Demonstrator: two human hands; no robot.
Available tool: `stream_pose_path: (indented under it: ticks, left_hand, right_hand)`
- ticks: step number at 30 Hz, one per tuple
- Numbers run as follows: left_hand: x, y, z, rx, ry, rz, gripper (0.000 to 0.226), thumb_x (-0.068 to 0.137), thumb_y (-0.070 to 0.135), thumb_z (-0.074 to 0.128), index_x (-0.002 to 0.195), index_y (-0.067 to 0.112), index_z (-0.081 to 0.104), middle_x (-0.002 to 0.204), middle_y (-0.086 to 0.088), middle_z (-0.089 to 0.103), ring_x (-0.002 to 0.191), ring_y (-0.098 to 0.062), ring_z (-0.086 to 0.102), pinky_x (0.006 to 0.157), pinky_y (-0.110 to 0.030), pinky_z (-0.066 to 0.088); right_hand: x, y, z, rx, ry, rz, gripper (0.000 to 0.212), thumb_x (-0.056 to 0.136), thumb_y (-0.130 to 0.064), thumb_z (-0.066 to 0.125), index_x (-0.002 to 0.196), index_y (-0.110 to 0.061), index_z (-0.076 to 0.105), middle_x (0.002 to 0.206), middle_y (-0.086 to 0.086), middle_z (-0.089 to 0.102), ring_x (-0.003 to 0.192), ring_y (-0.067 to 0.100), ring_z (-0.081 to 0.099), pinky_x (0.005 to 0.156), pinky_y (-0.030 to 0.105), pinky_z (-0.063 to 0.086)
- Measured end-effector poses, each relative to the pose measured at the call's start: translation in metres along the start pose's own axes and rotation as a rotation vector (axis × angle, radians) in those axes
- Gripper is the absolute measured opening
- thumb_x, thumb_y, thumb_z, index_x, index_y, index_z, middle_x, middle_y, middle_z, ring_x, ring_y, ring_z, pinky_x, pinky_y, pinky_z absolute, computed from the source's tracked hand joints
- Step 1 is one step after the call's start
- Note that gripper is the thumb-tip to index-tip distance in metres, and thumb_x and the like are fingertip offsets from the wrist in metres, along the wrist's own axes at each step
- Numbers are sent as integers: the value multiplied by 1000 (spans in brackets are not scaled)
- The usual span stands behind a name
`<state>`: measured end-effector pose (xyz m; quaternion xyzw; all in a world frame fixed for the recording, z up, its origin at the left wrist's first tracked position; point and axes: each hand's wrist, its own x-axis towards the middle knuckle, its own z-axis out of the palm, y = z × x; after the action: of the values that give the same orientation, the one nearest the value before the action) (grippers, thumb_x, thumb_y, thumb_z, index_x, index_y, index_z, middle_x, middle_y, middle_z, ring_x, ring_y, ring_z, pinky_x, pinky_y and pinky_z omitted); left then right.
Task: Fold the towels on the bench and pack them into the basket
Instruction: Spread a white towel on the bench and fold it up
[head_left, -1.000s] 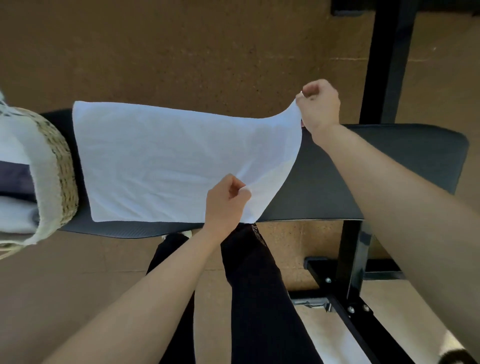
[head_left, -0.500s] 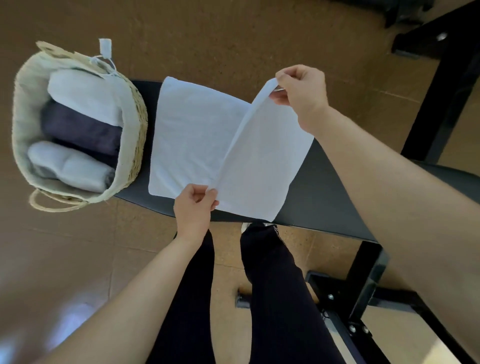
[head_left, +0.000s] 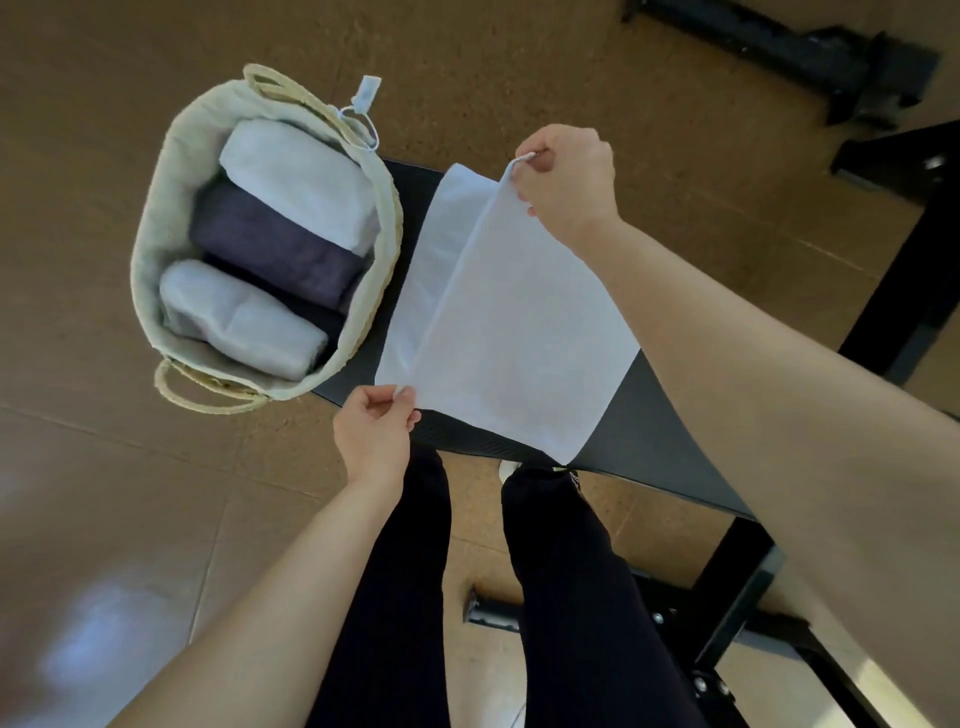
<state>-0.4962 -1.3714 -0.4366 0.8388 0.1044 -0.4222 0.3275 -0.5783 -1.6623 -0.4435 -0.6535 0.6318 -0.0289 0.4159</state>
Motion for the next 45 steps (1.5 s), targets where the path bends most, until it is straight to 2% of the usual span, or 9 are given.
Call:
stream_pose_path:
  ticks: [4,9,12,14,20,26,31,38,45]
  left_hand:
    - [16,-1,-8,7,37,1,8,93,16,74,94,15,65,85,-5,74,71,-13,72,77,-29,60]
    - [35,-9,-10,105,73,-59,9,92,22,74,93,21,65,90,-4,74,85,-20,72,87,-38,60]
    - [43,-10,-9,154,113,-55,15,91,22,73,102,19,64,99,-1,72,96,-23,70,92,-40,57]
    - [44,-11,-9,178,131,-41,30,91,20,73,117,12,61,107,-4,70,101,-21,68,93,-37,54]
    - [43,-15,-10,292,25,68,43,88,25,76,126,14,58,121,-3,63,102,-15,65,88,-30,52]
    - [49,-3,5,362,22,91,42,89,31,75,124,15,58,115,2,61,95,-12,62,86,-28,49]
    - [57,0,7,496,4,91,47,92,42,71,126,10,61,109,5,55,104,-16,57,87,-26,41]
    - [64,-1,-8,497,-22,83,54,79,58,73,116,18,67,116,-1,68,100,-21,69,92,-38,57]
    - [31,-18,-30,363,-191,69,17,97,22,70,101,15,56,93,2,67,77,-8,65,67,-19,54]
  right_hand:
    - [4,-20,19,-166,21,-53,20,93,-22,56,95,-21,75,86,-6,72,87,12,65,76,21,47]
    - [5,-32,45,-205,3,-54,20,99,-25,58,112,-21,72,101,-6,69,88,7,60,76,16,42]
    - [-1,-26,52,-59,-222,-88,58,96,-13,63,150,-25,44,140,-3,58,108,10,60,91,19,46]
    - [-11,-19,48,14,-222,-115,74,95,-4,62,157,-27,30,152,-3,48,117,11,56,96,18,44]
    - [-83,45,34,76,99,-89,57,88,-4,65,143,-12,51,128,5,57,105,10,55,90,6,41]
    - [-177,135,46,55,196,428,52,85,-15,70,133,-15,51,116,2,48,107,22,55,95,41,50]
    - [-225,165,64,219,167,769,57,83,-26,75,128,-12,43,116,7,52,97,23,57,86,36,50]
    - [-231,167,75,234,90,837,17,94,-27,63,97,-12,56,84,-6,55,82,19,56,68,28,38]
    - [-259,184,60,340,46,810,13,99,-26,55,89,-23,47,96,4,64,81,28,71,74,46,61]
